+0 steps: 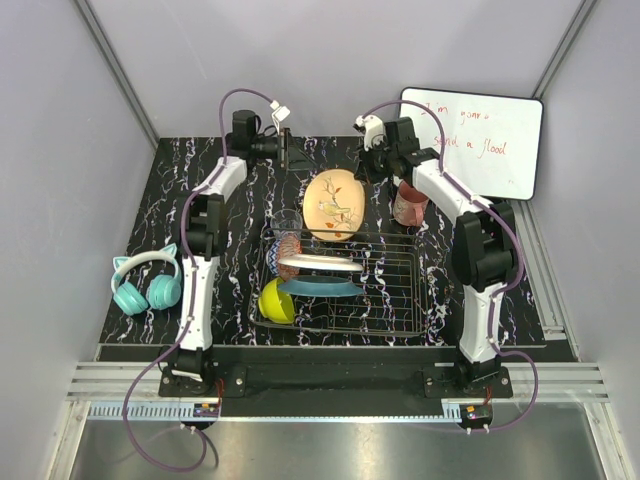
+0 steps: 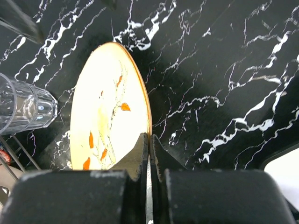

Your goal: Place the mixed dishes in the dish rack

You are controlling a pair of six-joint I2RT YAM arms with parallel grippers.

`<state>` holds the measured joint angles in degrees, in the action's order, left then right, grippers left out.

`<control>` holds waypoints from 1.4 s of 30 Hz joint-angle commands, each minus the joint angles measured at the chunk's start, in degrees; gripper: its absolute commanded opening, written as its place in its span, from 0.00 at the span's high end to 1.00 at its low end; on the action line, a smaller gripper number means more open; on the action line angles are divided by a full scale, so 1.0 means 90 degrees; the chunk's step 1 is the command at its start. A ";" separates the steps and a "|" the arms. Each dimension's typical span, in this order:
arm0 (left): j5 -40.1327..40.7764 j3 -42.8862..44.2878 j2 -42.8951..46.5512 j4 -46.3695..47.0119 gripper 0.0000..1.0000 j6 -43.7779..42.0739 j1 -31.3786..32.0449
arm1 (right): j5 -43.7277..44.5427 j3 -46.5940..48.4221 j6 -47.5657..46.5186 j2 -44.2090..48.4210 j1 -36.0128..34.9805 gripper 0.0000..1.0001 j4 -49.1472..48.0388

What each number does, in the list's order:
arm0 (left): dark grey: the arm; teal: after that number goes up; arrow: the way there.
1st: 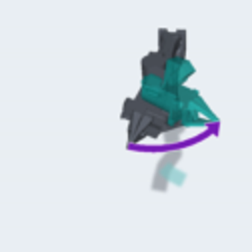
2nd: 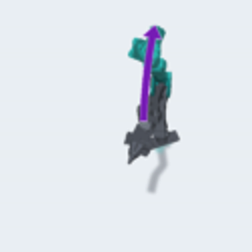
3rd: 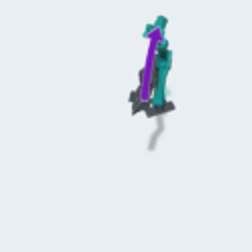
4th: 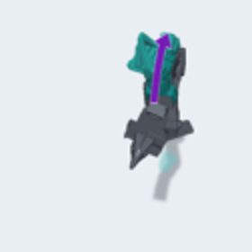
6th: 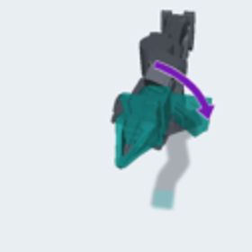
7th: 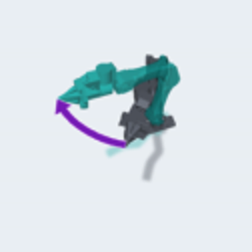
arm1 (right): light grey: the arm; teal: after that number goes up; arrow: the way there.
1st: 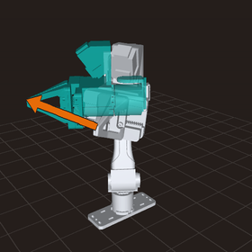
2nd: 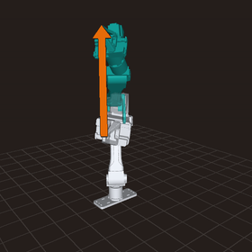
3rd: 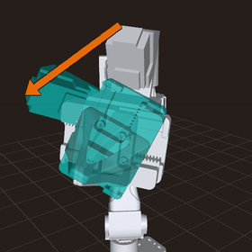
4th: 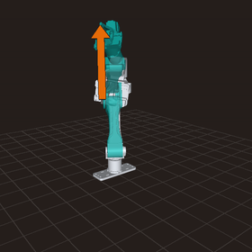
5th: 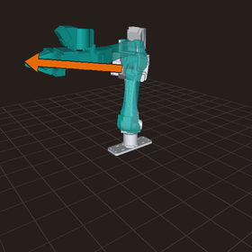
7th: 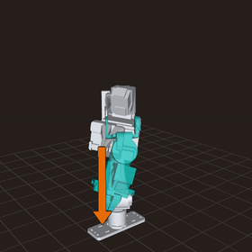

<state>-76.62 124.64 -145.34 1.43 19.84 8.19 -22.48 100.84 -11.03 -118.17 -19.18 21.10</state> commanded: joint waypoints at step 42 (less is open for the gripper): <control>0.1140 -0.0675 0.0690 -0.3186 0.25 -0.3249 0.0760 | 0.1374 -0.1359 0.1750 0.1938 0.0071 0.51 0.0290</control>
<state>-69.32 116.64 -143.70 -24.82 -5.21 14.94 -14.94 91.59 -2.61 -106.17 -19.00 19.49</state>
